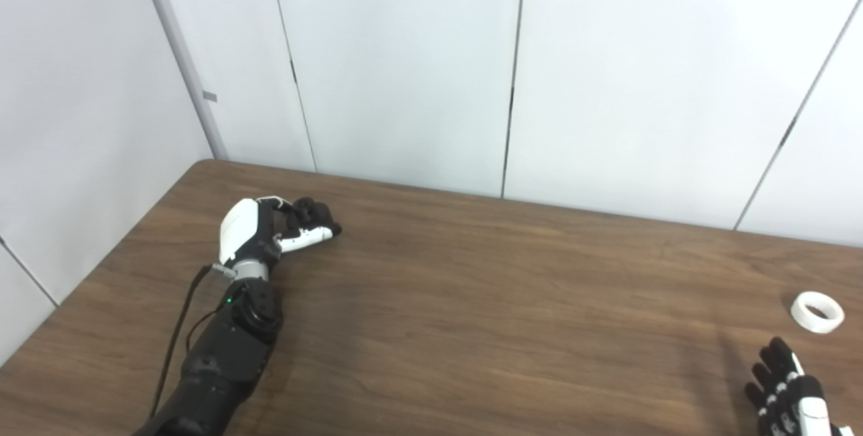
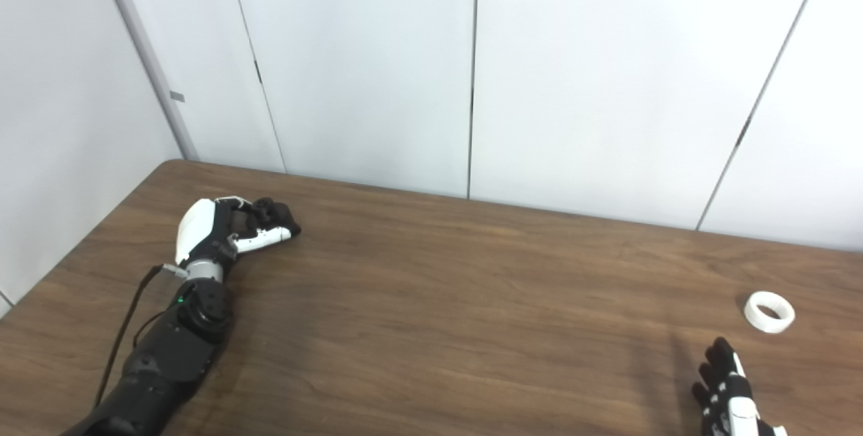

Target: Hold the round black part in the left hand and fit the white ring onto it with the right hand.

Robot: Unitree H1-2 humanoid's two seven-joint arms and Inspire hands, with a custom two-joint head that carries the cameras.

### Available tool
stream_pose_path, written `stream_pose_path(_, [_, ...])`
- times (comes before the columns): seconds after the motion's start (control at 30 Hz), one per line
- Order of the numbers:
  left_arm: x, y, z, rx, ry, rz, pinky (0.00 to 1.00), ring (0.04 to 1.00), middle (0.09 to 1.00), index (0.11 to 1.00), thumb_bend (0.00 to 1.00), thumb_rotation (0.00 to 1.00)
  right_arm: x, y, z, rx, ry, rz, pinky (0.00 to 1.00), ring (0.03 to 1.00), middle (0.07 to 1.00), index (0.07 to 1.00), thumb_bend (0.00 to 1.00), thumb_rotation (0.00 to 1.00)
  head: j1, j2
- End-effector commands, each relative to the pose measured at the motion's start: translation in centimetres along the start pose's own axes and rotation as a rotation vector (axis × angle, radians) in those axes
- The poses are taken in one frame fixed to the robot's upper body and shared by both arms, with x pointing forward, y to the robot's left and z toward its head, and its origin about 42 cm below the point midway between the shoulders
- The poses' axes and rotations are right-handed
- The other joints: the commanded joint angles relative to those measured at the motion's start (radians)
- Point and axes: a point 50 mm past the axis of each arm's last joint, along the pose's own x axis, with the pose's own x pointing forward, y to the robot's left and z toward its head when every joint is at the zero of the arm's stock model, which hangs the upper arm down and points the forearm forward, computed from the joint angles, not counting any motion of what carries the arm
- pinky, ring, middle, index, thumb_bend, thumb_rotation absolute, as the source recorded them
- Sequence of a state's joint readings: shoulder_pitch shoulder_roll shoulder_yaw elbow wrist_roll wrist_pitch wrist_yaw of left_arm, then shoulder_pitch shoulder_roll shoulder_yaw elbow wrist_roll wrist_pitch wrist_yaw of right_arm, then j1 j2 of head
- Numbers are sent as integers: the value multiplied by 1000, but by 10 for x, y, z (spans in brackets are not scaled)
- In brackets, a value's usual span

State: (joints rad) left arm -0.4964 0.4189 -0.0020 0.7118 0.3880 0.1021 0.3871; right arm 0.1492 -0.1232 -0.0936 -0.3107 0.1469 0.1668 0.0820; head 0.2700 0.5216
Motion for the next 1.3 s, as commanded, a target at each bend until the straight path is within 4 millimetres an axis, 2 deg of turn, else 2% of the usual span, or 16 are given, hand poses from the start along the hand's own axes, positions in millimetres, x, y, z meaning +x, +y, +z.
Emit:
stream_pose_path(0.0, [5,11,10,-9,-41,23,922,897,735,481,522,47,-1,-2,10,-1,-39,1,1000,1000,1000,1000,350,1000,0,1])
stream_pose_path(0.13, [1,12,15,-12,-70,17,891,893,734,482,523,49,-2,-2,10,-8,-41,7,1000,1000,1000,1000,351,1000,-6,9])
stream_pose_path(0.23, [-9,15,28,-12,-115,3,890,889,737,484,523,51,-3,0,11,-14,-40,8,1000,1000,1000,1000,353,1000,-8,11])
stream_pose_path(0.3, [-17,16,36,-9,-154,-6,933,878,735,484,523,52,-3,1,11,-11,-39,7,1000,1000,1000,1000,349,1000,-11,15])
stream_pose_path(0.43, [-41,16,56,16,-265,-30,994,856,720,483,524,53,-4,4,12,-4,-40,4,1000,1000,1000,1000,343,1000,-21,23])
stream_pose_path(0.73, [-96,12,93,69,-451,-93,1000,839,719,483,524,54,-5,10,14,-11,-35,8,1000,1000,1000,1000,361,1000,-66,42])
stream_pose_path(1.03, [-143,0,111,107,-573,-119,1000,849,728,482,524,53,-3,16,8,-10,-31,3,1000,1000,1000,1000,365,1000,-108,63])
stream_pose_path(1.27, [-186,-23,125,98,-679,-218,1000,895,775,482,523,52,-2,18,3,-16,-25,-11,1000,990,985,1000,426,1000,-114,66])
